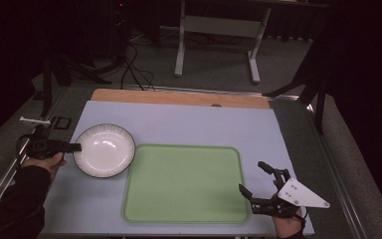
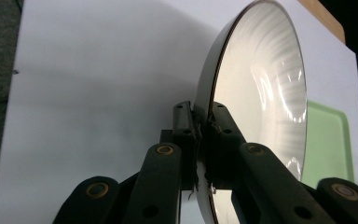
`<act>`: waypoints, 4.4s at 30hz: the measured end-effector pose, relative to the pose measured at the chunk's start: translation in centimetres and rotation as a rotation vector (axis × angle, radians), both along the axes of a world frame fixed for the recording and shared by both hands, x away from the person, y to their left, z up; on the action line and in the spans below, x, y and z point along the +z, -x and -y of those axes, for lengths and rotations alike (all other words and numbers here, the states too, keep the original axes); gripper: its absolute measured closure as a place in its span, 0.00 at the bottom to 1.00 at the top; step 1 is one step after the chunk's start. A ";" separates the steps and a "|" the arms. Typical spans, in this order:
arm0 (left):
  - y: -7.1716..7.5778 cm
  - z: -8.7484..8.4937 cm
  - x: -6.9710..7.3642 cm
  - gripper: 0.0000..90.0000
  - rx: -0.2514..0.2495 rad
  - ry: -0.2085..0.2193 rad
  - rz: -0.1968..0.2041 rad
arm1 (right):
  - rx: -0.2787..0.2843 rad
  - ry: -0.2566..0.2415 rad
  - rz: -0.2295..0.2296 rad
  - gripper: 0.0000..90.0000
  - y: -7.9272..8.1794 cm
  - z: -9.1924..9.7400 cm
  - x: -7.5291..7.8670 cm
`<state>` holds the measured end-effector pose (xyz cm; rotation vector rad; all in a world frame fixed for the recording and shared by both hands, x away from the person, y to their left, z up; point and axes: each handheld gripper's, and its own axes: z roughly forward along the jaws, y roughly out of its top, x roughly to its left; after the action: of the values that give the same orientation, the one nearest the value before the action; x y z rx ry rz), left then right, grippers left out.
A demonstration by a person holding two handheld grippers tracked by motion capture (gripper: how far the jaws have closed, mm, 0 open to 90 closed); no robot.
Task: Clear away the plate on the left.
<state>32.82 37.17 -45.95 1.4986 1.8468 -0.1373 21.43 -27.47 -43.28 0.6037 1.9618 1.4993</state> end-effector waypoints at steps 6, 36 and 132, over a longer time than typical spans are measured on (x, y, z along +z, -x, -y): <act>-0.3 1.5 1.0 0.94 -0.072 -0.014 0.010 | 0.000 0.001 0.003 0.15 0.0 -0.1 0.0; -1.2 12.2 4.6 0.94 -0.331 0.028 0.091 | -0.026 -0.015 0.023 0.15 0.2 0.2 0.2; -2.1 23.9 -3.8 0.95 -0.403 -0.061 -0.018 | -0.010 -0.006 0.022 0.15 0.2 0.3 0.2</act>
<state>34.94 13.29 -49.77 1.9037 1.5527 -0.2880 21.19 -27.80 -43.05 0.5962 1.9351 1.5002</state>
